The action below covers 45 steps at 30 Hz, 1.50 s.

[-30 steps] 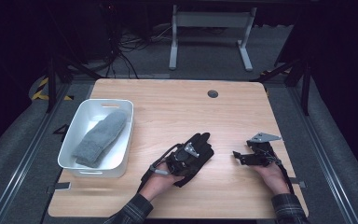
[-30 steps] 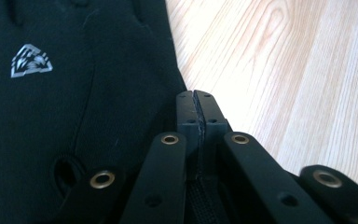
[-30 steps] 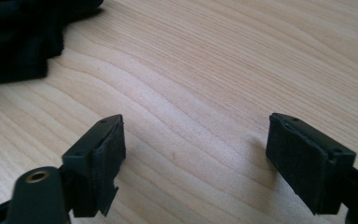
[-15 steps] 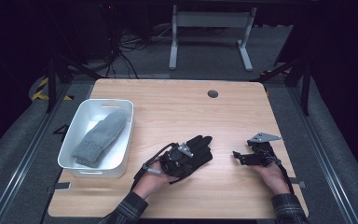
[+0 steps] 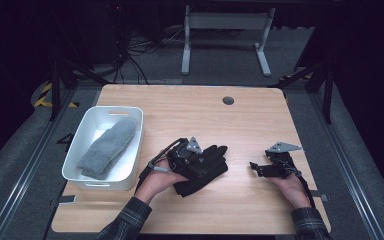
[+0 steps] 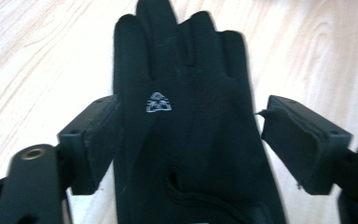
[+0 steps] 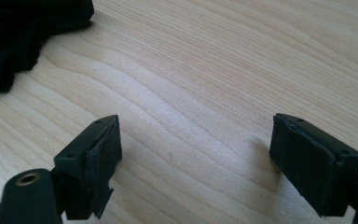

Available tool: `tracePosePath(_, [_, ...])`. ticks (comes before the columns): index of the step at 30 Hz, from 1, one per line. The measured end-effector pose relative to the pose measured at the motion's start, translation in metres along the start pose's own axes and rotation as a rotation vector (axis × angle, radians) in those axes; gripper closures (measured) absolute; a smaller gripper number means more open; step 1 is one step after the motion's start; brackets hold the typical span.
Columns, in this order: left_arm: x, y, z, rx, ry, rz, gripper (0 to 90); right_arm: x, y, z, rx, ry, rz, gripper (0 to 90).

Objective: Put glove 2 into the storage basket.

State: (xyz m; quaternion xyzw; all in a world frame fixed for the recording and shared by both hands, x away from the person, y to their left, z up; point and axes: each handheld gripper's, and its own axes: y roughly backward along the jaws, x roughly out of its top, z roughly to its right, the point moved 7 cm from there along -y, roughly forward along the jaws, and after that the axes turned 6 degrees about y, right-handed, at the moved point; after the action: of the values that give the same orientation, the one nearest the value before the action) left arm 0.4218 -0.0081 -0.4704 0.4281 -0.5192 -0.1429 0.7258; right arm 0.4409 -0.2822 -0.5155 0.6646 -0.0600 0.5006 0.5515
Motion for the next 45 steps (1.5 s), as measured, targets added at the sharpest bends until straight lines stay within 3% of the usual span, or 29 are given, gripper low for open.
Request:
tracePosePath(7, [-0.002, -0.020, -0.006, -0.008, 0.032, -0.034, 14.0, 0.000, 0.000, 0.000, 0.001, 0.001, 0.000, 17.2])
tracePosePath(12, [-0.005, -0.030, -0.008, 0.013, 0.035, -0.053, 13.3, 0.000, 0.000, 0.000, 0.000, 0.001, 0.000, 17.2])
tracePosePath(22, [-0.010, -0.039, -0.009, 0.012, 0.045, -0.059, 11.9, 0.000, 0.000, 0.000, 0.000, 0.000, 0.000, 17.2])
tracePosePath(26, [-0.012, -0.040, -0.008, -0.015, 0.071, -0.063, 16.0, 0.000, 0.000, 0.000, -0.001, 0.000, 0.000, 17.2])
tracePosePath(32, [-0.013, -0.040, -0.008, -0.039, 0.069, -0.064, 21.1, 0.000, 0.000, 0.000, -0.002, -0.001, 0.000, 17.2])
tracePosePath(39, [-0.014, -0.037, -0.001, -0.119, 0.047, -0.073, 44.6, 0.000, 0.000, 0.000, -0.002, -0.002, -0.001, 17.2])
tracePosePath(43, [-0.014, -0.037, 0.002, -0.185, 0.077, -0.080, 62.9, 0.000, 0.000, 0.000, -0.002, -0.002, -0.001, 17.2])
tracePosePath(45, [-0.014, -0.036, 0.002, -0.195, 0.081, -0.086, 67.1, 0.000, 0.000, 0.000, -0.002, -0.002, 0.000, 17.2])
